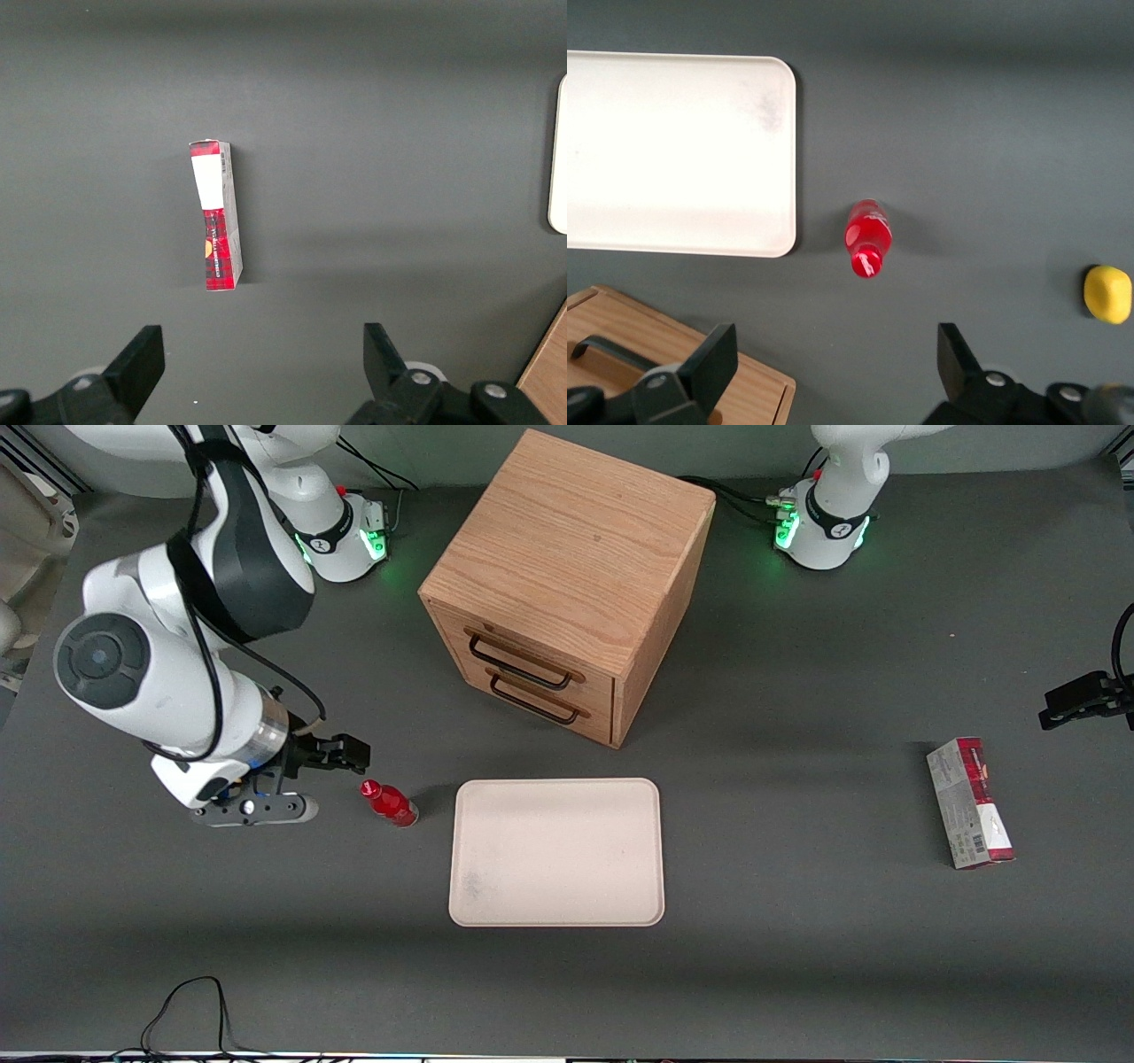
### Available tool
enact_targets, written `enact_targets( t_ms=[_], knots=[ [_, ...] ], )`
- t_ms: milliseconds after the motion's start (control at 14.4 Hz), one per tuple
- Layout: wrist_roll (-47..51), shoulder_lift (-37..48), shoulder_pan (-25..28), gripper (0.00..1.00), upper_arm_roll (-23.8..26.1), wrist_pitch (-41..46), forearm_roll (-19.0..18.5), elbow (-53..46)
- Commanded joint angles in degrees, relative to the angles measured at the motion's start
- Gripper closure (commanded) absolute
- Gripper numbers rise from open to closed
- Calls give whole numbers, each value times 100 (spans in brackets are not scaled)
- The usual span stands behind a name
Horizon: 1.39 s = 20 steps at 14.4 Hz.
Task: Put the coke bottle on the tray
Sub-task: 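Lower the right gripper over the bottle's body and close on it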
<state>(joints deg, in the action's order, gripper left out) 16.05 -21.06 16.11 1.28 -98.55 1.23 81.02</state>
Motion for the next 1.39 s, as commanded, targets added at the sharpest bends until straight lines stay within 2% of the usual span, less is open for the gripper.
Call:
enact_targets(
  t_ms=[0,488,697,1323],
  knots=[
    [-75,-12,15,0,-23,-584,71,448],
    [-67,-12,41,0,-23,-2333,53,1916],
    [-75,-30,41,0,-23,-2765,-43,2295],
    [-93,-153,41,0,-23,-2713,-114,2340]
  ],
)
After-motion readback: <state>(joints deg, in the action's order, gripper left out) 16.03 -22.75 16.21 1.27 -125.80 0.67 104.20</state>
